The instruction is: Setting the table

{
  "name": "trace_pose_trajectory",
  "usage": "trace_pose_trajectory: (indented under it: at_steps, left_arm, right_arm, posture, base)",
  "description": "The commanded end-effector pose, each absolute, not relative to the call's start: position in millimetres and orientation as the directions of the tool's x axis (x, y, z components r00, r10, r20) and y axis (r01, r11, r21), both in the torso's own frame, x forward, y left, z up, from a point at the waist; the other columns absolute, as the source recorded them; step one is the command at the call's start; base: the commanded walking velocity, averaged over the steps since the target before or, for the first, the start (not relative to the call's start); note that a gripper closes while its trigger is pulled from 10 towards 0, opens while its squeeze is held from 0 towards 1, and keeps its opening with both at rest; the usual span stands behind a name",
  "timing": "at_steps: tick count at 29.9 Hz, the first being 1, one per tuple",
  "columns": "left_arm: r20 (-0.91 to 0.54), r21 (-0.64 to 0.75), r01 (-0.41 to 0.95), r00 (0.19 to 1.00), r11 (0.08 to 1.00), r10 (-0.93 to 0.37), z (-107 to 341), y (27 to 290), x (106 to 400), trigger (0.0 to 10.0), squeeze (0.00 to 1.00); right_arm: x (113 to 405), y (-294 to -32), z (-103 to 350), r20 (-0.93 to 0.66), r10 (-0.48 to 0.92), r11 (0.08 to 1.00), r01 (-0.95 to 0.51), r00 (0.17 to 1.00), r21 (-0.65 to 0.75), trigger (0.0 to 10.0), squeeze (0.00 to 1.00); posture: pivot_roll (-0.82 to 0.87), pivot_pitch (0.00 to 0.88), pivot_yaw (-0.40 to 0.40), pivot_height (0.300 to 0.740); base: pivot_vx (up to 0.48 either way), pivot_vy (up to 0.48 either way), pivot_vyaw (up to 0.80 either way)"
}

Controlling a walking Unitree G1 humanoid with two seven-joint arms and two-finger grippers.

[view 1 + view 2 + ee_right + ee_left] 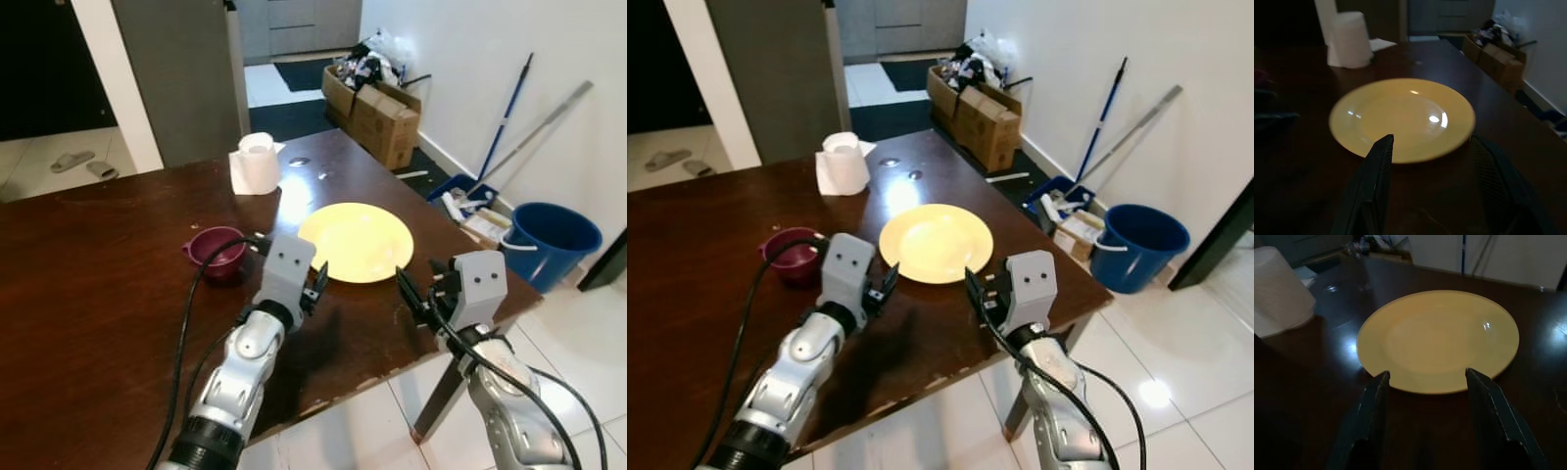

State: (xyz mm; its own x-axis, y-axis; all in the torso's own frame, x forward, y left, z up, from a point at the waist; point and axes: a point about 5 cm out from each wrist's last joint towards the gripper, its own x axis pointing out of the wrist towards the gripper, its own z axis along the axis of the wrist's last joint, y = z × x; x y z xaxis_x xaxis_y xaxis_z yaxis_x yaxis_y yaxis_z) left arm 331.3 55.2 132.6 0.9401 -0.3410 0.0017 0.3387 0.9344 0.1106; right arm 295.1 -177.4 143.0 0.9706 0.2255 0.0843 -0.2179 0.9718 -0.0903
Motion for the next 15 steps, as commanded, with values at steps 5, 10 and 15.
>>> trace_pose_trajectory:
  at_steps: [5,10,15]
  left_arm:
    - [0.002,0.123,0.26,0.965,0.958,-0.262,133,84,335,10.0,0.0]
    - [0.022,0.168,0.195,0.979,0.966,-0.201,137,122,329,10.0,0.0]
    - [0.063,0.201,0.132,0.987,0.971,-0.147,159,184,302,10.0,0.0]
  right_arm:
    - [301,-187,130,0.029,0.231,0.97,-0.228,0.973,-0.089,10.0,0.0]
    - [315,-184,133,0.019,0.282,0.956,-0.279,0.959,-0.086,10.0,0.0]
    - [331,-179,137,0.008,0.328,0.94,-0.326,0.944,-0.099,10.0,0.0]
  posture:
    - [-0.15,0.0,0.123,0.74]
    - [-0.08,0.002,0.118,0.74]
    - [0.02,0.082,0.12,0.74]
  base:
    - [0.0,0.0,0.0]
    - [0.0,0.0,0.0]
    - [0.0,0.0,0.0]
